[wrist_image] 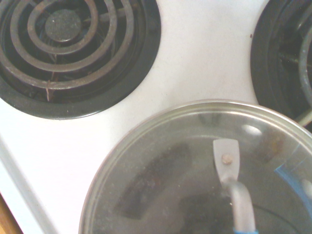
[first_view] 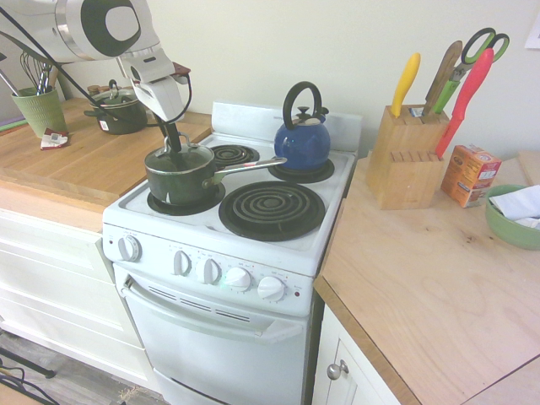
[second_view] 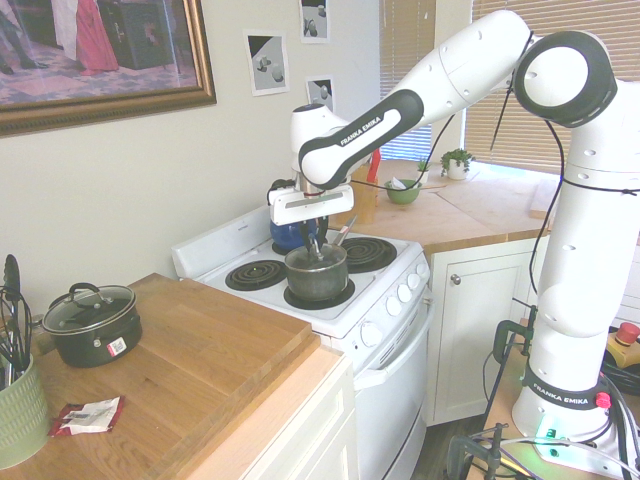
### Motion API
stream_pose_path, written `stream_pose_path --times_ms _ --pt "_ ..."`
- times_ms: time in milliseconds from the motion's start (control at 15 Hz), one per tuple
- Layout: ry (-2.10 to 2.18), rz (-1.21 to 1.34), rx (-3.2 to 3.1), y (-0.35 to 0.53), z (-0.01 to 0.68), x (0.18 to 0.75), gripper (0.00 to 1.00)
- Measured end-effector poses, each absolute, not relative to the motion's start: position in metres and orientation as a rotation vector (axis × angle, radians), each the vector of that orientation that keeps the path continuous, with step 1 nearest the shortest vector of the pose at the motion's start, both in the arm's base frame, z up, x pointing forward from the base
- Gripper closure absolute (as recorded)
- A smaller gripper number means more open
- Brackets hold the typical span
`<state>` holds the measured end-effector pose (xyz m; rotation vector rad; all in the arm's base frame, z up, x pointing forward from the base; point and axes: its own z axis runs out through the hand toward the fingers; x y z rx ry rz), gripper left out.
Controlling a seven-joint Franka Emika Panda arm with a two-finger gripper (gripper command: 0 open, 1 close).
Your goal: Cover the lid of the pot
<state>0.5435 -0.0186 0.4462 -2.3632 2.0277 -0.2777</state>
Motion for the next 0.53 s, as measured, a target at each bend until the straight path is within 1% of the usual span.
stream_pose_path --times_ms 267,533 --pt "2.016 -0.27 -2.357 -0.019 0.467 0.541 0.0" --pt "1.95 -0.301 -2.334 -0.013 0.533 0.524 0.0"
